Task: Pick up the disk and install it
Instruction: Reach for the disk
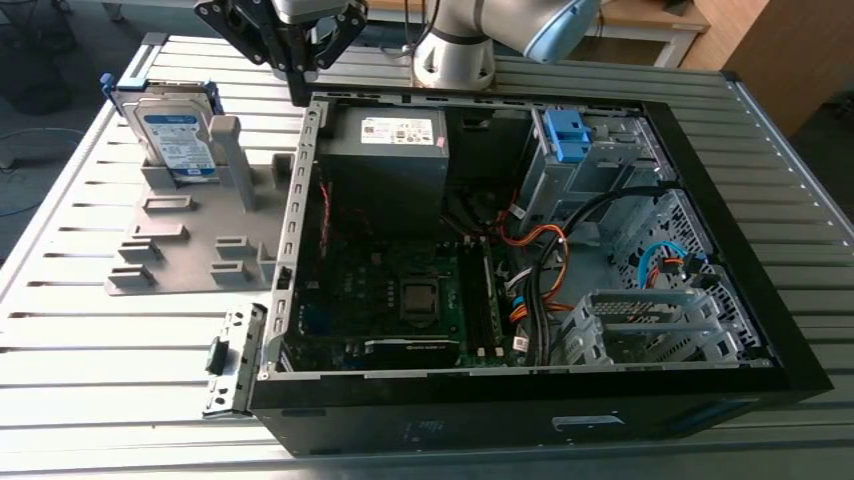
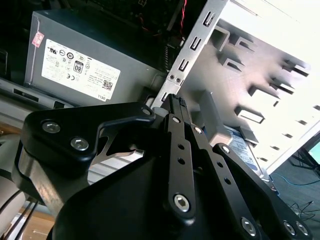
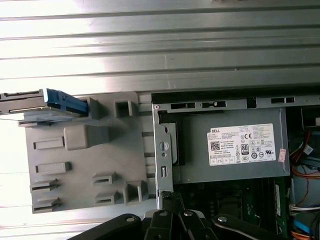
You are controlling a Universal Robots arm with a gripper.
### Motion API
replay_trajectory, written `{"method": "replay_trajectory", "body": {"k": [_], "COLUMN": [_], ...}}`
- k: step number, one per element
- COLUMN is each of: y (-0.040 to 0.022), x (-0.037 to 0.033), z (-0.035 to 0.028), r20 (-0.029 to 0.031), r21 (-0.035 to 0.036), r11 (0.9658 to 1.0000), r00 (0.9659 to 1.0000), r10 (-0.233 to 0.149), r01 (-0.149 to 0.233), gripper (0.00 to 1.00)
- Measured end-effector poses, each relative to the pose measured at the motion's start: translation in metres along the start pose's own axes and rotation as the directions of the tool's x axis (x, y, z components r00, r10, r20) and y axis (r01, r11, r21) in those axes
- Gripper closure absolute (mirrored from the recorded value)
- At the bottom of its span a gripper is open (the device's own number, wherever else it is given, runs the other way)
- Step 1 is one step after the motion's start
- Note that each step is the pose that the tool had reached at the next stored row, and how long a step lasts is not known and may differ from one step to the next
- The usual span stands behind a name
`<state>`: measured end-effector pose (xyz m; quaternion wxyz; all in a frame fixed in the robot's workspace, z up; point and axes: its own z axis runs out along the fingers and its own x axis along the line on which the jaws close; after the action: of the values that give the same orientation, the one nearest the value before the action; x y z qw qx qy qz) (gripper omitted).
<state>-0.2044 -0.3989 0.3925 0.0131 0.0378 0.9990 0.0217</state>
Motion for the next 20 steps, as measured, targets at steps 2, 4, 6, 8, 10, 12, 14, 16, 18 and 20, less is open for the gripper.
{"method": "replay_trajectory", "body": {"k": [2, 4, 6, 8, 10, 12, 14, 16, 18, 20], "y": [-0.0001, -0.0001, -0.0002, -0.0002, -0.0003, -0.0004, -0.0005, -0.0005, -0.0006, -0.0006], "x": [0.0007, 0.0016, 0.0025, 0.0034, 0.0042, 0.0050, 0.0058, 0.0067, 0.0076, 0.0084], "z": [0.0000, 0.0000, 0.0000, 0.0000, 0.0000, 0.0000, 0.0000, -0.0001, 0.0000, 0.0000], "r20": [0.0000, 0.0000, 0.0000, 0.0000, 0.0000, 0.0000, 0.0000, 0.0000, 0.0000, 0.0000], "r21": [0.0000, 0.0000, 0.0000, 0.0000, 0.0000, 0.0000, 0.0000, 0.0000, 0.0000, 0.0000], "r11": [1.0000, 1.0000, 1.0000, 1.0000, 1.0000, 1.0000, 1.0000, 1.0000, 1.0000, 1.0000], "r00": [1.0000, 1.0000, 1.0000, 1.0000, 1.0000, 1.0000, 1.0000, 1.0000, 1.0000, 1.0000], "r10": [0.000, 0.000, 0.000, 0.000, 0.000, 0.000, 0.000, 0.000, 0.000, 0.000], "r01": [0.000, 0.000, 0.000, 0.000, 0.000, 0.000, 0.000, 0.000, 0.000, 0.000], "gripper": [0.89, 0.89, 0.89, 0.89, 0.89, 0.89, 0.89, 0.89, 0.89, 0.89]}}
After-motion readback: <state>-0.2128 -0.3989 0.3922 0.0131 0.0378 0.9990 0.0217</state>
